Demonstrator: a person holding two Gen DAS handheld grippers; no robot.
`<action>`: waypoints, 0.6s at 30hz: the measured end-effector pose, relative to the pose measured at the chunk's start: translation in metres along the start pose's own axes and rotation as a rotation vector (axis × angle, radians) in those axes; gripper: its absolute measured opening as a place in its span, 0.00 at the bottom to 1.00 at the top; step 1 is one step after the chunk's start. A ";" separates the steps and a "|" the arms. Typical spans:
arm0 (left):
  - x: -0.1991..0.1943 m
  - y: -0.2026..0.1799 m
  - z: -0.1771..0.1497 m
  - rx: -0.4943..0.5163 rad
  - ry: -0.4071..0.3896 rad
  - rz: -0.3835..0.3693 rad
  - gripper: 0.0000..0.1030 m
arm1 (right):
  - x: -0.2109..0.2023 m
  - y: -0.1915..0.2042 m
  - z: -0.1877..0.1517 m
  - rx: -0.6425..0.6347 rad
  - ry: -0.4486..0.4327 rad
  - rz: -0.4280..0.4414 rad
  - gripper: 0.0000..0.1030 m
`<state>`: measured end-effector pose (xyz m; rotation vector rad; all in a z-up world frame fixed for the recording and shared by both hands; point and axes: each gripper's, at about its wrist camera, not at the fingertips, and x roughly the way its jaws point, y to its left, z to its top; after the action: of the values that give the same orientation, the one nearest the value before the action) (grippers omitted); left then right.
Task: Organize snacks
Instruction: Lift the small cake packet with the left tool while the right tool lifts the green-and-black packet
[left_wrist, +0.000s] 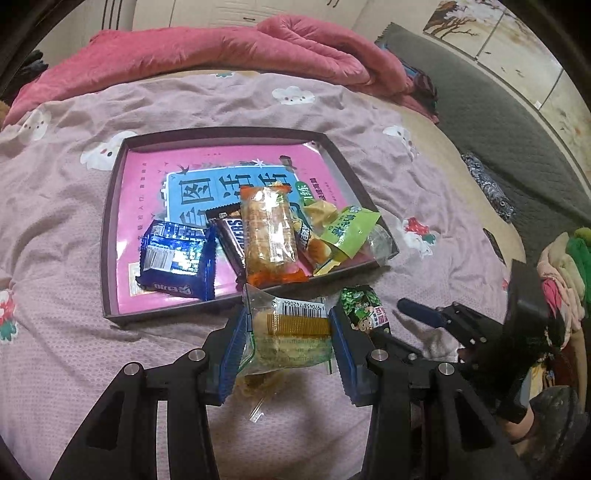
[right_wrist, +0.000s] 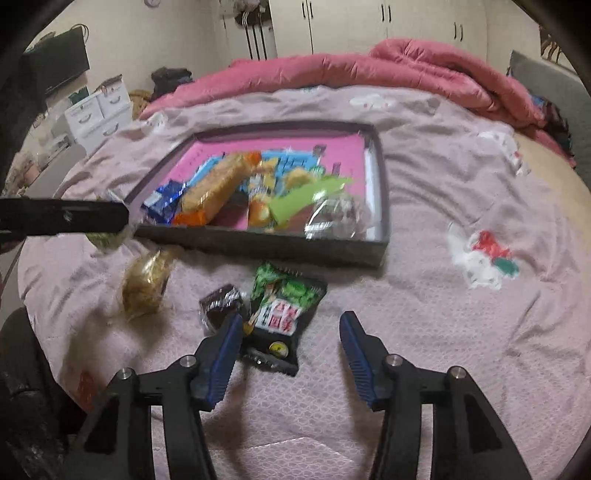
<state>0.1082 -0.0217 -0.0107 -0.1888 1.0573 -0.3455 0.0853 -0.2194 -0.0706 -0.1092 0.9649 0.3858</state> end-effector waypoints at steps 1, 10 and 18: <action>0.000 0.000 0.000 -0.002 -0.001 0.001 0.45 | 0.004 0.002 0.000 -0.006 0.014 -0.001 0.53; 0.003 0.003 -0.001 -0.011 0.008 0.002 0.45 | 0.035 0.016 0.007 -0.053 0.064 -0.010 0.53; 0.003 0.007 0.000 -0.023 0.010 0.005 0.45 | 0.024 0.013 0.010 -0.046 -0.008 0.018 0.30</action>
<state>0.1111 -0.0165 -0.0154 -0.2057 1.0716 -0.3304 0.1006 -0.1981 -0.0830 -0.1406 0.9497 0.4243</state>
